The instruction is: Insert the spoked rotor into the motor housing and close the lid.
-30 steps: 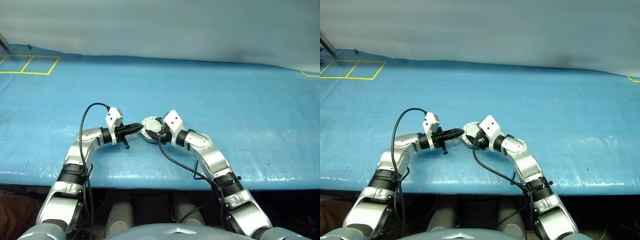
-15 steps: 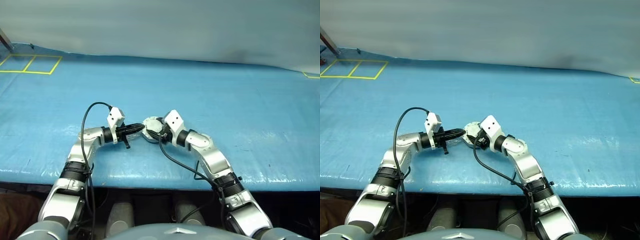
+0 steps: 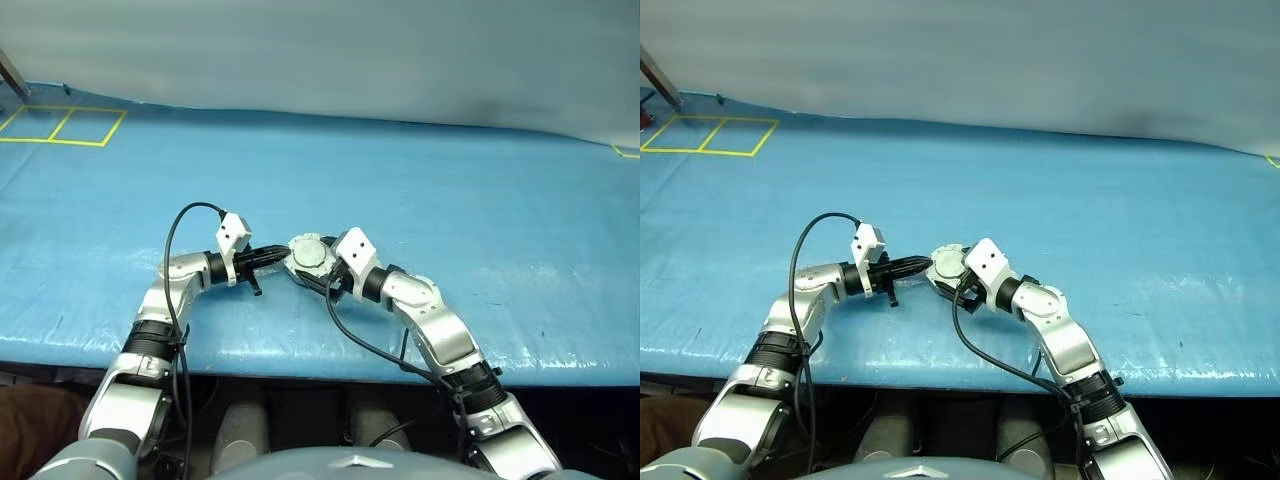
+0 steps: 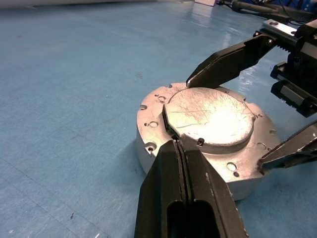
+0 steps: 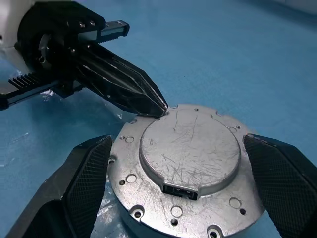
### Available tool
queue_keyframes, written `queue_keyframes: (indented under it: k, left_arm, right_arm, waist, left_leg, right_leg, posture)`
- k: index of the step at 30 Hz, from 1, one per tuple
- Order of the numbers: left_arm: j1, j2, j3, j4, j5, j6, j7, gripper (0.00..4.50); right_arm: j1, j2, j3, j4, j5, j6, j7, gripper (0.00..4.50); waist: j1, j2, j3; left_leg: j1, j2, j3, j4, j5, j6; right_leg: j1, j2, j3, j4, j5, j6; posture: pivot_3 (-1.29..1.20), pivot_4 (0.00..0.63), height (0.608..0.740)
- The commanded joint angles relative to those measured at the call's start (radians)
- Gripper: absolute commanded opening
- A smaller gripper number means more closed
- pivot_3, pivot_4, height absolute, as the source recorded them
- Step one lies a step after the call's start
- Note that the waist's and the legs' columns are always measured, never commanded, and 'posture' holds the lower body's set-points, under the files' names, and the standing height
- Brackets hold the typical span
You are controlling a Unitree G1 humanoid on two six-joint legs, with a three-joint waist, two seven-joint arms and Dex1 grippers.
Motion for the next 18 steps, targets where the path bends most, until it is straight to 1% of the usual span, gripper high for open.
queue_keyframes:
  k: [1, 3, 5, 8, 10, 12, 16, 18]
  left_arm:
    - [0.022, -0.006, -0.014, 0.000, 0.010, 0.013, -0.009, 0.00]
    - [0.027, -0.006, -0.008, 0.002, 0.005, 0.009, -0.014, 0.00]
    - [0.031, -0.006, -0.005, -0.001, 0.001, 0.008, -0.017, 0.00]
    - [0.037, -0.008, -0.001, -0.003, -0.003, 0.001, -0.017, 0.00]
    - [0.044, -0.008, 0.003, -0.008, -0.004, -0.004, -0.014, 0.00]
    - [0.051, -0.007, 0.008, -0.014, -0.005, -0.008, -0.012, 0.00]
    - [0.057, -0.004, 0.014, -0.017, -0.006, -0.012, -0.012, 0.00]
    - [0.059, -0.004, 0.016, -0.017, -0.005, -0.014, -0.010, 0.00]
  right_arm:
    - [-0.002, 0.028, -0.077, -0.124, 0.077, 0.012, -0.028, 4.45]
    - [0.015, 0.068, -0.161, -0.150, 0.173, 0.086, -0.067, 4.45]
    - [0.028, 0.089, -0.215, -0.160, 0.237, 0.159, -0.094, 4.45]
    - [0.066, 0.055, -0.225, -0.167, 0.221, 0.224, -0.125, 4.45]
    - [0.116, 0.049, -0.248, -0.196, 0.278, 0.299, -0.125, 4.45]
    - [0.165, 0.057, -0.300, -0.223, 0.380, 0.388, -0.123, 4.45]
    - [0.195, 0.082, -0.391, -0.209, 0.516, 0.492, -0.145, 4.45]
    - [0.200, 0.096, -0.420, -0.190, 0.553, 0.513, -0.158, 4.45]
  waist:
    - [0.000, 0.000, 0.000]
    - [0.002, 0.000, 0.000]
    - [0.005, 0.000, 0.000]
    - [0.005, 0.000, 0.000]
    - [0.005, 0.000, 0.000]
    - [0.004, 0.000, 0.000]
    - [0.002, 0.000, 0.000]
    - [0.002, 0.000, 0.000]
  left_leg:
    - [0.000, 0.000, 0.000, 0.000, 0.000, 0.000]
    - [0.000, 0.000, 0.000, 0.000, 0.000, 0.000]
    - [0.000, 0.000, 0.000, 0.000, 0.000, 0.000]
    - [0.000, 0.000, 0.000, 0.000, 0.000, 0.000]
    - [-0.001, 0.000, 0.000, 0.000, 0.000, 0.000]
    - [0.000, 0.000, 0.000, -0.001, 0.000, 0.000]
    - [0.000, 0.000, 0.000, -0.001, 0.000, 0.000]
    - [0.000, 0.000, 0.000, 0.000, 0.000, 0.000]
  right_leg:
    - [0.000, 0.000, 0.000, 0.000, 0.000, 0.000]
    - [0.001, 0.000, 0.000, 0.000, 0.000, 0.000]
    - [0.001, 0.000, 0.000, -0.001, 0.000, 0.000]
    - [0.001, -0.001, 0.000, -0.001, 0.000, 0.000]
    - [0.001, -0.001, 0.000, -0.002, 0.000, -0.001]
    - [0.001, -0.001, 0.000, -0.003, 0.000, -0.001]
    - [0.001, -0.001, -0.001, -0.003, 0.000, -0.001]
    - [0.001, -0.001, -0.001, -0.003, 0.000, 0.000]
  posture:
    - [0.00, 0.150, 0.740]
    - [0.00, 0.150, 0.740]
    - [0.00, 0.150, 0.740]
    - [0.00, 0.150, 0.740]
    - [0.00, 0.150, 0.740]
    - [0.00, 0.150, 0.740]
    - [0.00, 0.150, 0.740]
    - [0.00, 0.150, 0.740]
